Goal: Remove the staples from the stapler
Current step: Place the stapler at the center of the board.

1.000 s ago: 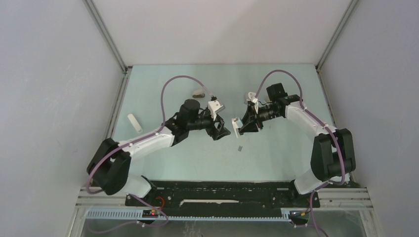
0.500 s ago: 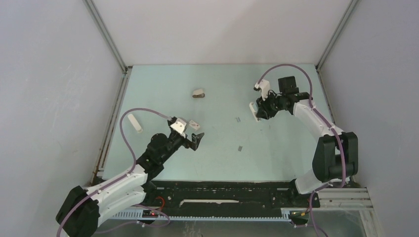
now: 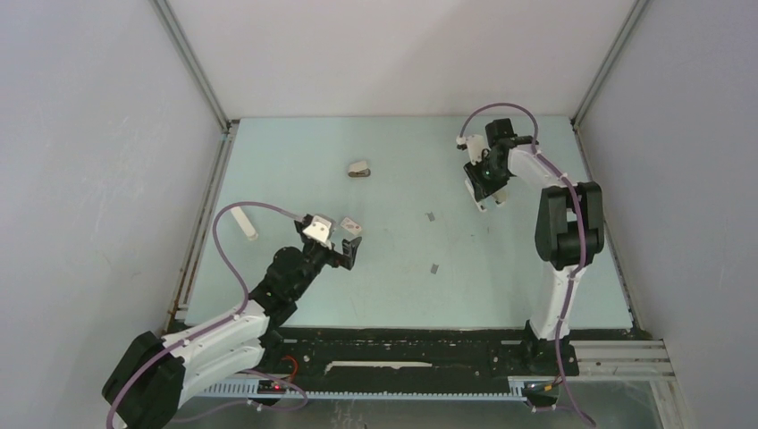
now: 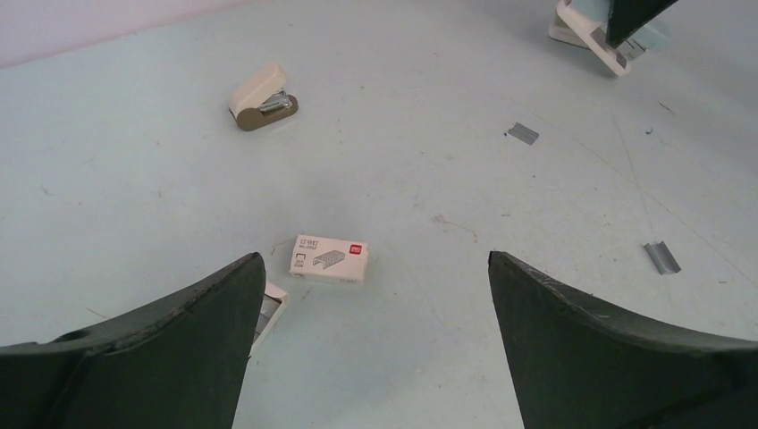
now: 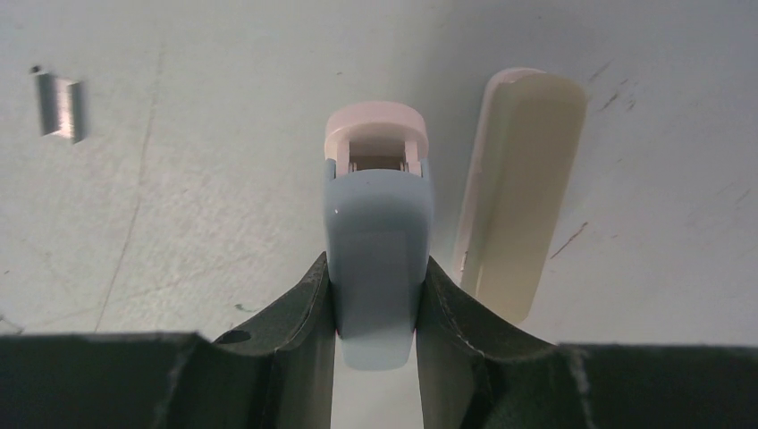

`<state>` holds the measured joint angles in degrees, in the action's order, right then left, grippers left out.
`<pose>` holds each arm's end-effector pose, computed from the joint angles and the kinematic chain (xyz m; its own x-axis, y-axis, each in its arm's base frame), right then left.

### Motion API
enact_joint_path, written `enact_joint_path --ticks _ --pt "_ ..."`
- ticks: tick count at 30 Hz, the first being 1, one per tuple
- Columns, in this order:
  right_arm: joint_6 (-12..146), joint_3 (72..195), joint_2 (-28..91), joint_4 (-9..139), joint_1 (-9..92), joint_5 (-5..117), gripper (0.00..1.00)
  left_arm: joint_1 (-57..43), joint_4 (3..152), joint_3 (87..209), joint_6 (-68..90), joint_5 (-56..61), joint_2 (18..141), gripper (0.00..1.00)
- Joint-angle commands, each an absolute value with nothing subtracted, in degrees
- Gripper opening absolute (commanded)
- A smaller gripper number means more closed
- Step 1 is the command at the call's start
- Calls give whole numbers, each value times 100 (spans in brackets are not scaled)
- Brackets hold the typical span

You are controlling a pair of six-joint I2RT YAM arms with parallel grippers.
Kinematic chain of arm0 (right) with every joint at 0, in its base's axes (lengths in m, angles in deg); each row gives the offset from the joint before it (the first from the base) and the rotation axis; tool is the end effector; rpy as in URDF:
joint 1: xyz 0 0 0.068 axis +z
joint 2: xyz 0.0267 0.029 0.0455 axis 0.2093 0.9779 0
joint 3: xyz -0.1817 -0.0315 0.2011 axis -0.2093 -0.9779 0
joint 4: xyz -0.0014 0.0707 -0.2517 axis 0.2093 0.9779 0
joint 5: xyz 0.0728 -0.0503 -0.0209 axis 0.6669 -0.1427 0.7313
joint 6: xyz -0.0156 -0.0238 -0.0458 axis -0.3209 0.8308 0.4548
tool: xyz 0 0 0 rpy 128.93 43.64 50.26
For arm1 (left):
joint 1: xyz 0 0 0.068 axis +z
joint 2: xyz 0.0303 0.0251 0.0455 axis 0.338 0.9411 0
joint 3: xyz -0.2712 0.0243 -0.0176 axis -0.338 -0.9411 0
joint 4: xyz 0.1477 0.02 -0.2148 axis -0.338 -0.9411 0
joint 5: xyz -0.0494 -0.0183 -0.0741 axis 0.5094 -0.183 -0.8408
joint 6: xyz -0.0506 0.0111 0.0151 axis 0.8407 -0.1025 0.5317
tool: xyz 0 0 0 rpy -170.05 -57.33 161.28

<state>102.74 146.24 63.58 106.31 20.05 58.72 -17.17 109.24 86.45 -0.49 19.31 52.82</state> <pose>0.4098 0.0639 0.2079 -0.6972 -0.5749 -0.4282 -0.6197 0.7837 -0.0432 0.1509 -0.1069 0.1988 -0.0614 0.0444 -0.9971 0.4765 0.8791 0.0098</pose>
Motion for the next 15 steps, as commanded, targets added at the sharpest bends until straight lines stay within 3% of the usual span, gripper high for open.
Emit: enact_joint_path --ticks 1,15 --pt "10093 15426 6766 11233 1982 5420 12 -1698 11274 8563 4 2040 5208 100" --pt "10110 15695 7219 11334 1999 5431 45 -1694 11499 8282 14 2034 4892 100"
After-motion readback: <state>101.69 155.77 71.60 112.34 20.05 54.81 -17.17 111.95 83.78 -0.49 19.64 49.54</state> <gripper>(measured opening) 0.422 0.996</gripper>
